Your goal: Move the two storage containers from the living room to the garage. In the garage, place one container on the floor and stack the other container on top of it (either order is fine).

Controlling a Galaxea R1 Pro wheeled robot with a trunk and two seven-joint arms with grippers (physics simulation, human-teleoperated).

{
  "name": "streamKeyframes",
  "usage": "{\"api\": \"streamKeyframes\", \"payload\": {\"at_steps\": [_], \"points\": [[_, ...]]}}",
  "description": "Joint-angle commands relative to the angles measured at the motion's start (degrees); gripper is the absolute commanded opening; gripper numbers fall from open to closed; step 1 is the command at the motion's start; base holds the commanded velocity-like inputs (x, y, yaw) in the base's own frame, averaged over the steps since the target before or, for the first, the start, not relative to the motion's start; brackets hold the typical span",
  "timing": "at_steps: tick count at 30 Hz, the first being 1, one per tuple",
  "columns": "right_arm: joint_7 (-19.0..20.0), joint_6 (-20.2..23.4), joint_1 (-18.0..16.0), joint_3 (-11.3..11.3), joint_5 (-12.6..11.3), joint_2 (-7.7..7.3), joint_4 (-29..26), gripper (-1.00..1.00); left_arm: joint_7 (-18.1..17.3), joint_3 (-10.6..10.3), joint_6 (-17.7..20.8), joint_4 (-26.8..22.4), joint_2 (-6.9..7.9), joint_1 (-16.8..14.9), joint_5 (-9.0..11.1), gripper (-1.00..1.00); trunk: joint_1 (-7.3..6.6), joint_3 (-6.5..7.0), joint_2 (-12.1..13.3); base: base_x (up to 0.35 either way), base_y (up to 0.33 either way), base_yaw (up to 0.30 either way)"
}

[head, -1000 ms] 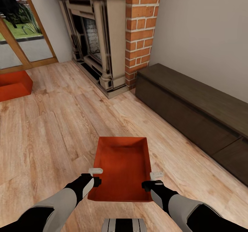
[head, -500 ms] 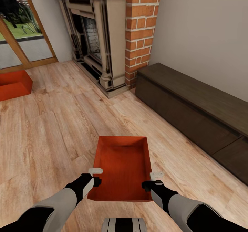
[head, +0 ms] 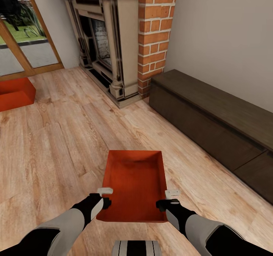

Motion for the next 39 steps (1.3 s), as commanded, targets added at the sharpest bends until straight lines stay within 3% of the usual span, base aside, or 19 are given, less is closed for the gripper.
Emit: {"api": "streamKeyframes", "payload": {"at_steps": [1, 39], "points": [[-0.27, 0.23, -0.01, 0.48, -0.4, 0.02, -0.09, 1.0, 0.24, -0.04, 0.29, 0.02, 0.0, 0.02, 0.23, 1.0, -0.01, -0.04, -0.01, 0.0, 0.0, 0.0], [-0.27, 0.54, -0.01, 0.31, -0.86, -0.46, -0.02, 1.0, 0.17, 0.05, 0.24, 0.26, 0.03, 0.04, 0.32, 1.0, -0.01, -0.04, -0.01, 0.0, 0.0, 0.0]]}}
